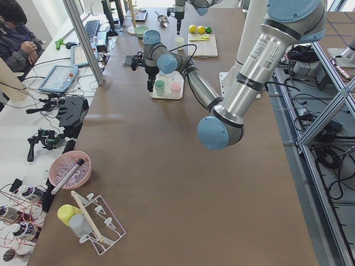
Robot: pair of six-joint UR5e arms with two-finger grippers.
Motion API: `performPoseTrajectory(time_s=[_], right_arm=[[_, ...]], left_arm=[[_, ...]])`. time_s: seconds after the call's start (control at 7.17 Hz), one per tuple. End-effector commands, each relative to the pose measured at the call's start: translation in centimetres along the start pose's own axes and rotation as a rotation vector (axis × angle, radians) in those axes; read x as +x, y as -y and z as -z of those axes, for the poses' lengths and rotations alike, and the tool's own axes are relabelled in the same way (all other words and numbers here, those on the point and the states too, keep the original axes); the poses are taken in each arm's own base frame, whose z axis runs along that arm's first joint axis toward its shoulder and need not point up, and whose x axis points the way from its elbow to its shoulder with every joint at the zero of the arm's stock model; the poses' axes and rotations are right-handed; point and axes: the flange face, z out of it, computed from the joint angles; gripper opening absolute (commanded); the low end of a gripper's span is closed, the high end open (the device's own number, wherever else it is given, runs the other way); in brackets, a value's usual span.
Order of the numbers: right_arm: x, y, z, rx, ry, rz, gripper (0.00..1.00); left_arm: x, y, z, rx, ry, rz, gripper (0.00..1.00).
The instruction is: Place all cups on tray
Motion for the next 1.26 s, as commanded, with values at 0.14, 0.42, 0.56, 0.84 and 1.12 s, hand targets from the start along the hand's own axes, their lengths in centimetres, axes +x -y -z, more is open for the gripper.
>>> performPoseTrajectory(time_s=[0.14,0.42,0.56,0.84,1.12], right_arm=[[-1.6,-1.5,-4.0,0.018,0.030,-0.001,0.26],[-2.2,-1.5,-3.1,0.028,0.058,0.012,0.00],[-3.0,-1.5,-2.1,0.032,0.082,0.020,0.00],[-6.9,-0.5,1.5,0.056,0.169,-0.035,0.00],[-16.7,2.2,4.5,0.049,0.220,-0.166,0.00]], left_arm=[[-0.2,0.1,0.0,0.003,0.005,0.000,0.98],[-0.3,0.2,-0.2,0.002,0.010,0.003,0.98],[-0.3,0.1,-0.1,0.004,0.008,0.001,0.98],[-0.3,0.0,-0.1,0.001,0.004,0.000,0.98],[-3.2,-0.1,-0.4,-0.004,0.026,0.004,0.98]])
